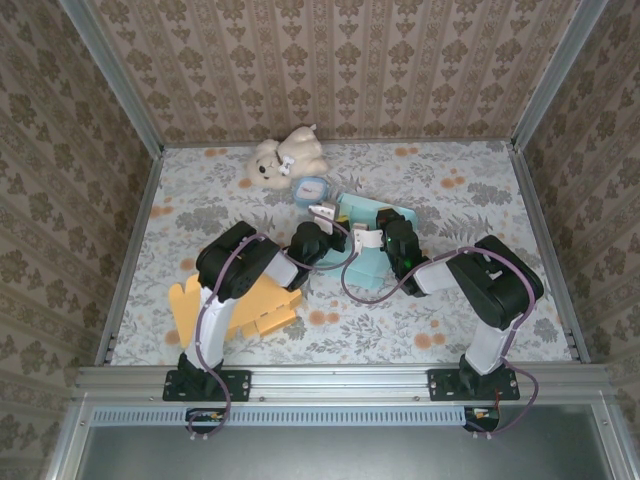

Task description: Fold the paper box

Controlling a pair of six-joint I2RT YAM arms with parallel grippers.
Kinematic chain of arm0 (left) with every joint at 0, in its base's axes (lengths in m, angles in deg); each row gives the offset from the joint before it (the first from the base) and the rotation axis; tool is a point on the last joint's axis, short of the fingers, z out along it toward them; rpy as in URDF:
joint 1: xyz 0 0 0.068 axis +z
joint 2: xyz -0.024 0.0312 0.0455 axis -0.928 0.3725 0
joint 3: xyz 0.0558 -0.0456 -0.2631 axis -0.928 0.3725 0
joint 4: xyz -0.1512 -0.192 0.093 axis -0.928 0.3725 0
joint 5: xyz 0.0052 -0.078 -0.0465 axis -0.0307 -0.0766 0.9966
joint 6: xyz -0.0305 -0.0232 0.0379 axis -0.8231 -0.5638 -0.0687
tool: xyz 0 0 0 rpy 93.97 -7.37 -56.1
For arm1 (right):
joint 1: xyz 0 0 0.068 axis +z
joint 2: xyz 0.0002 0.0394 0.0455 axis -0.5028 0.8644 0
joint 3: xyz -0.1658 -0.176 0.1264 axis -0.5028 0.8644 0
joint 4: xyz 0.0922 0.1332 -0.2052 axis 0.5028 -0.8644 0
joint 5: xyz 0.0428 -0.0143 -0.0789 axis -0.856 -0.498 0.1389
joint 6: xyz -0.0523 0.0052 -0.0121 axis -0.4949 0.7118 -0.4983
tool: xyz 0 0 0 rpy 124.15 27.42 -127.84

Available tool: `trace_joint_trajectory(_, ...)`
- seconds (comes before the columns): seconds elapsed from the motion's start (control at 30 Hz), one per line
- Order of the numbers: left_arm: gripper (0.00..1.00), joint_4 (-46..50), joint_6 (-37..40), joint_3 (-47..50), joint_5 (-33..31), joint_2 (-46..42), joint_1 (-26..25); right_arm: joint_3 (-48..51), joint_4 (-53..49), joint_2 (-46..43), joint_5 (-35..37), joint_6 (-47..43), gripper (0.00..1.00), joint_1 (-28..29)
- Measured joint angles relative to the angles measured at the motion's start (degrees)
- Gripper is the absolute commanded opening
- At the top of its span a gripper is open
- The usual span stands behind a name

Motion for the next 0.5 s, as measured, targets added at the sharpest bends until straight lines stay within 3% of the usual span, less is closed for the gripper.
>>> trace_joint_trajectory(0.27,0.03,-1.29,-0.48,0.17,5.14,0.0,-0.07,0.0,0.28,0.15,-0.04,0.02,0.0,0.15)
trace_joint_trajectory(0.5,0.06,-1.51,-0.5,3.76,6.43,-1.16,0.85,0.0,0.46,0.26,-0.09,0.28,0.0,0.15)
